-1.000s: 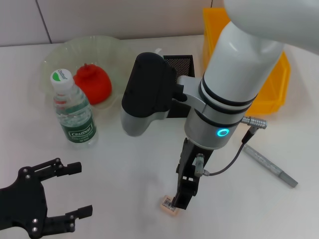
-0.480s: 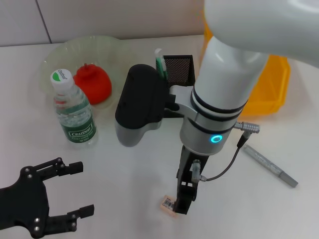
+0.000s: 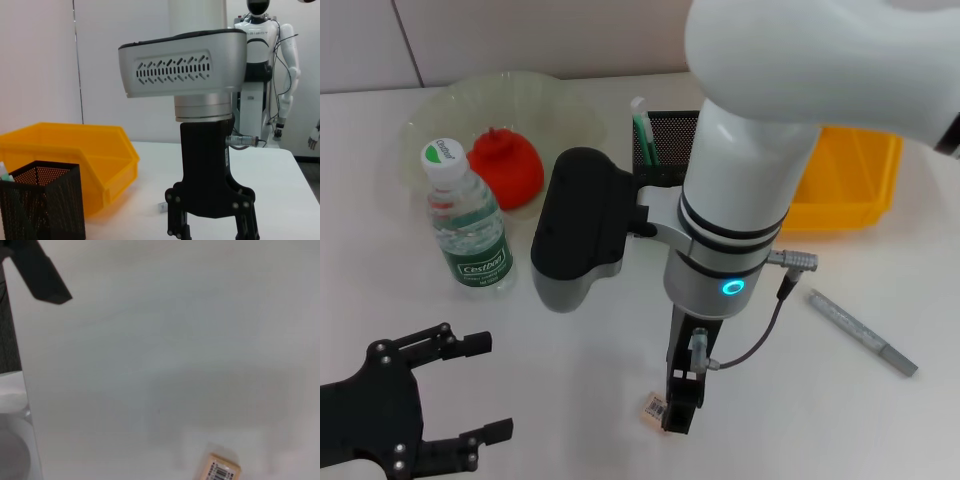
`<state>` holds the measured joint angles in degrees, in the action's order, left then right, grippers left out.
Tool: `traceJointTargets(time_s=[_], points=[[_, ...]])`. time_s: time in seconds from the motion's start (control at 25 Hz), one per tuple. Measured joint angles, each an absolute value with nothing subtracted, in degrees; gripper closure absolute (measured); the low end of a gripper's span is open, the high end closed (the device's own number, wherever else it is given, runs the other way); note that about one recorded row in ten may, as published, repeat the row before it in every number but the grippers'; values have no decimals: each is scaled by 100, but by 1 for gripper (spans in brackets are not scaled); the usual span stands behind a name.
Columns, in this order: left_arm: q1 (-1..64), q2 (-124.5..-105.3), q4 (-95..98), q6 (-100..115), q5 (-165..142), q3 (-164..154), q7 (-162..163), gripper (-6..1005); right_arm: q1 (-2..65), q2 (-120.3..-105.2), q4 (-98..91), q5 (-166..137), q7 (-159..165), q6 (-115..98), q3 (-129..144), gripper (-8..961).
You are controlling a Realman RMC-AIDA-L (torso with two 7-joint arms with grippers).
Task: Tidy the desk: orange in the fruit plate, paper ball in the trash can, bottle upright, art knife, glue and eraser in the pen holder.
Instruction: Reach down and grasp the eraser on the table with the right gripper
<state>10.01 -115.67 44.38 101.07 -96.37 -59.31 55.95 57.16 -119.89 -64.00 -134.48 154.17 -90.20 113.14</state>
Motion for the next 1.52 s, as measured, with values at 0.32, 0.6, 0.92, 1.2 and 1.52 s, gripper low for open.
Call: traceJointTargets(time_s=[0.32, 0.6, 0.92, 1.2, 1.52], points=[[1002, -11566, 4412, 10137, -9637, -5828, 5584, 189, 5877, -11988, -6297, -13410, 15510, -8916, 11588, 253], [1002, -11571, 4412, 10121, -9637, -5827, 5576, 189, 5943, -11988, -6262, -13403, 15572, -8851, 11746, 264], [1018, -11575, 4412, 10107, -9634, -5827, 5572, 189, 6048, -11988, -6167, -13206, 15574, -8760, 11972, 276], [1020, -11575, 4410, 10106, -9628, -5823, 5572, 189, 6117, -11988, -6028, -13108, 15574, -8641, 12126, 287], [1020, -11575, 4403, 10107, -9628, -5818, 5568, 189, 6186, -11988, -5915, -12972, 15574, -8499, 12364, 299]])
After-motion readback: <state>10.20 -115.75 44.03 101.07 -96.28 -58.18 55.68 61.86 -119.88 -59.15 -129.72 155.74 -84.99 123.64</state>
